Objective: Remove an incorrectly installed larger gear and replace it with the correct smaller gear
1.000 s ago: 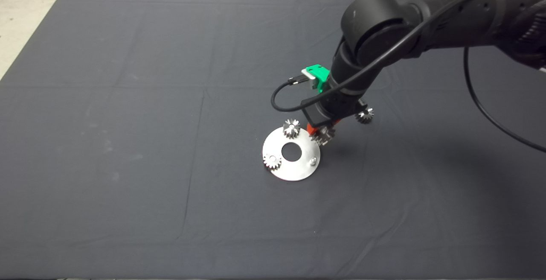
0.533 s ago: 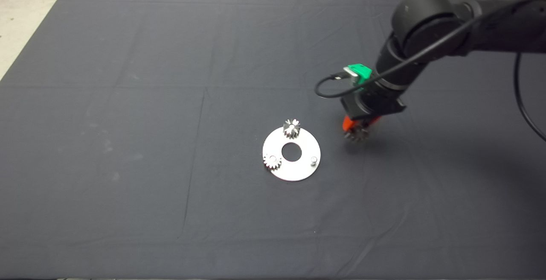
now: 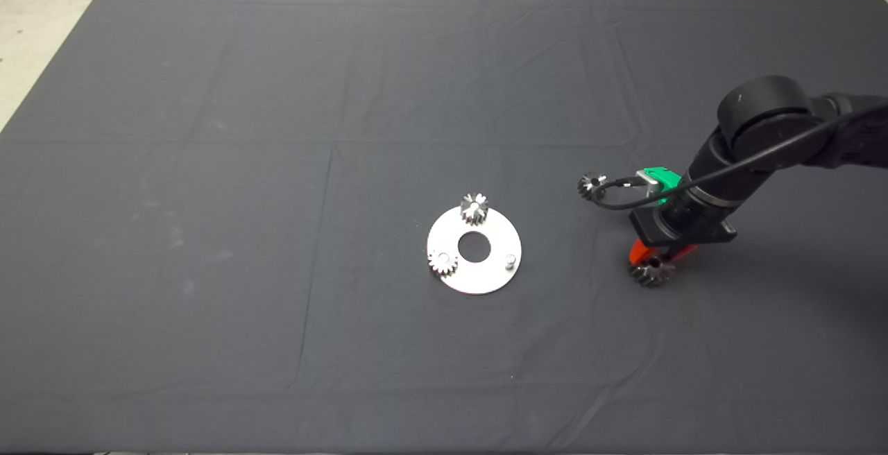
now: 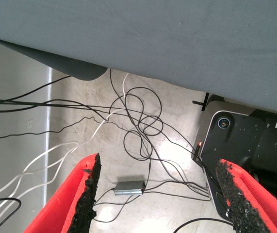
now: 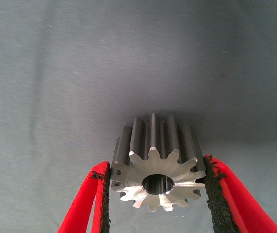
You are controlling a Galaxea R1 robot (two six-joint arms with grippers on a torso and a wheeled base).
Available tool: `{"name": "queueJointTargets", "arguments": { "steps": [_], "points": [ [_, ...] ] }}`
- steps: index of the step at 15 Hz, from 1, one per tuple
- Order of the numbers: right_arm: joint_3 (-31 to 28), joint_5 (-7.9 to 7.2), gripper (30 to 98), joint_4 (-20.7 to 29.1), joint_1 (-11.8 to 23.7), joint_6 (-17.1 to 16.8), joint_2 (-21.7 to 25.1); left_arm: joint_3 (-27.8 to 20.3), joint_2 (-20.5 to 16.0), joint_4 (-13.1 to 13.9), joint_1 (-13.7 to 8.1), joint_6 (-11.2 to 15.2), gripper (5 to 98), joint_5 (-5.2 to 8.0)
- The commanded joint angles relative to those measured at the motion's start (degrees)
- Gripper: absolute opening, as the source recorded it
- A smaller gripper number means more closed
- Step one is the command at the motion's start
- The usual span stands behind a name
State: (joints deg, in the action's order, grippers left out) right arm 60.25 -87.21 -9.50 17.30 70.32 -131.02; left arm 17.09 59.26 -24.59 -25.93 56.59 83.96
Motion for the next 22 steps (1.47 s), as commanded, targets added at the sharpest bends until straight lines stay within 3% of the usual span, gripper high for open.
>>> {"name": "queueJointTargets", "arguments": {
  "steps": [1, 4, 10, 16, 22],
  "points": [
    [-1.53, -6.48, 39.5, -2.81, 0.37, -0.79, 1.88, -0.85, 0.56, 0.59, 0.09, 0.28, 59.7, 0.33],
    [-3.5, -6.48, 39.5, -2.43, 1.18, -0.62, 1.86, -0.82, 0.56, 0.59, 0.09, 0.28, 59.7, 0.51],
    [-5.07, -6.57, 40.4, -1.31, 6.81, -0.62, 1.6, -0.85, 0.47, 0.51, 0.09, 0.28, 59.7, 0.68],
    [-5.59, -6.57, 44.3, -1.14, 7.05, -0.62, 1.81, -0.85, 0.73, 0.55, 0.09, 0.1, 59.7, 0.86],
    [-4.86, -6.57, 53.2, -1.23, 7.05, -0.62, 1.86, -0.85, 1.0, 0.59, 0.09, 0.1, 59.7, 0.73]
  ]
}}
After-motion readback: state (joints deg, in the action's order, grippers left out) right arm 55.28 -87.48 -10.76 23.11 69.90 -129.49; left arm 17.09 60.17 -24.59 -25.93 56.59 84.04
